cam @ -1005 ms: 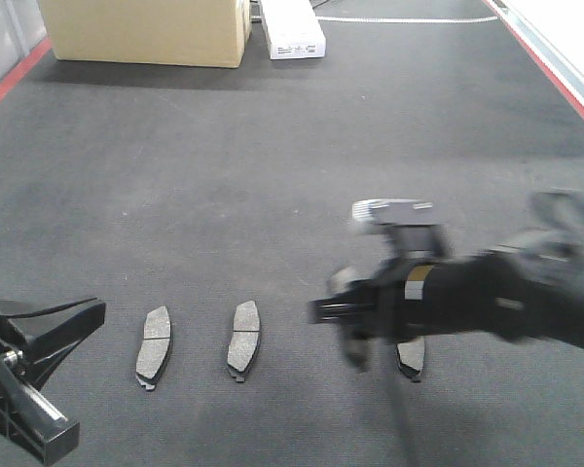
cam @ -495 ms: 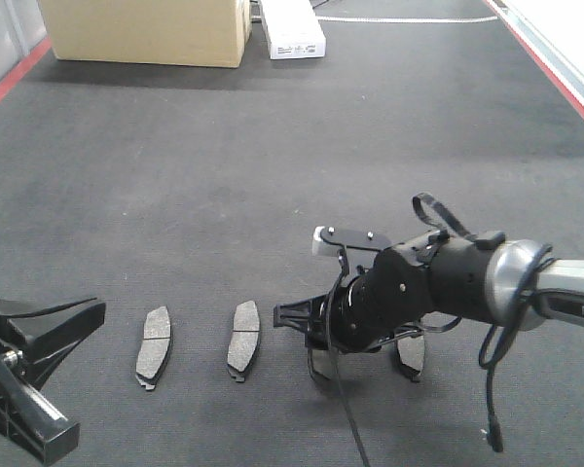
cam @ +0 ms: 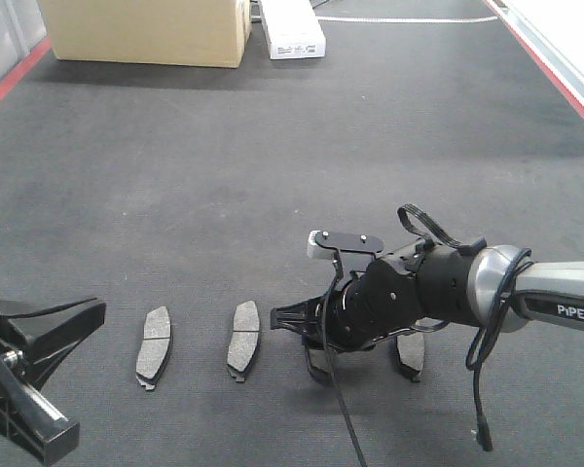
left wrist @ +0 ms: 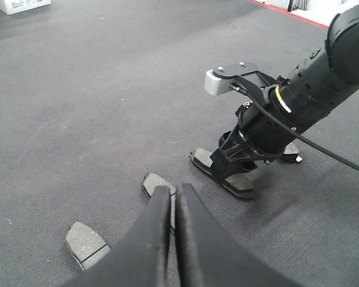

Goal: Move and align brake pads A on conveyor
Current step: 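Lower the right gripper's pad onto the belt beside the placed pads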

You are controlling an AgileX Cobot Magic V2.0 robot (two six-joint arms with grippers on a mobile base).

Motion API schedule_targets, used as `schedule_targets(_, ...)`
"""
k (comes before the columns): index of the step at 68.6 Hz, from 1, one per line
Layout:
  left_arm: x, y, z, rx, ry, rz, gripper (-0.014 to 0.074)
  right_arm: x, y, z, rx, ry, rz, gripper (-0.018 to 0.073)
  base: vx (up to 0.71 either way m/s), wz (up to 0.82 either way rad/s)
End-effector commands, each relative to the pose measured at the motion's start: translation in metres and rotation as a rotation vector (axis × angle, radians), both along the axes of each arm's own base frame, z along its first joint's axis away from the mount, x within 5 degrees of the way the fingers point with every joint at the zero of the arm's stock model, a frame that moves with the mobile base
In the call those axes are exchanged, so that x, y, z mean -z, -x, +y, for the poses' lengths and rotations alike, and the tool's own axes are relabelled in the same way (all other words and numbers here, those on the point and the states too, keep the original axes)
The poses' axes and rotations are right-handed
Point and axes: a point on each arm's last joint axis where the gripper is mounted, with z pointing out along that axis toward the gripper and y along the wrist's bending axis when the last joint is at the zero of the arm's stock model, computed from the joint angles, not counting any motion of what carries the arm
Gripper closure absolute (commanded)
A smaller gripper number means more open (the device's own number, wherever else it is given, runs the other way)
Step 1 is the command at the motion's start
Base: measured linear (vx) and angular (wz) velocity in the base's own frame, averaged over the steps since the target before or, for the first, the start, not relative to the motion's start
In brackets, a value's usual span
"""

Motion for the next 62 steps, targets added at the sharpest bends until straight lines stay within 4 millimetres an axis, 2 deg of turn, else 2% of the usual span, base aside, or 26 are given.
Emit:
schedule_targets(1,-0.014,-0.003,0.0,-0.02,0.048,-0.07,0.0603,-0.023,-0.009,0.003,0.002,-0.056,-0.104,0.0497,0.0,0.0)
schedule_targets(13,-0.014,-0.003,0.0,-0.02,0.048,-0.07,0.0603,-0.024,-0.01,0.004,0.015,-0.073,-0.115,0.044,0.0,0.0)
schedule_targets(33,-0.014,-0.003,0.0,-0.02,0.048,-0.07,0.0603,-0.024,-0.01,0.004,0.026,-0.083,-0.117,0.0142,0.0,0.0)
schedule_targets(40,-0.014,-0.003,0.0,-0.02,0.048,-0.07,0.0603,-0.025,-0.009,0.004,0.027,-0.079,-0.11,0.0083,0.0,0.0)
schedule_targets(50,-0.014,-0.003,0.0,-0.02,0.048,-0.07,0.0603,-0.037,-0.006,0.001,0.022,-0.075,-0.116,0.0081,0.0,0.0)
schedule_targets(62,-0.014,-0.003,0.0,-0.02,0.048,-0.07,0.0603,-0.063,0.006,-0.01,-0.006,-0.031,-0.159,0.0102,0.0,0.0)
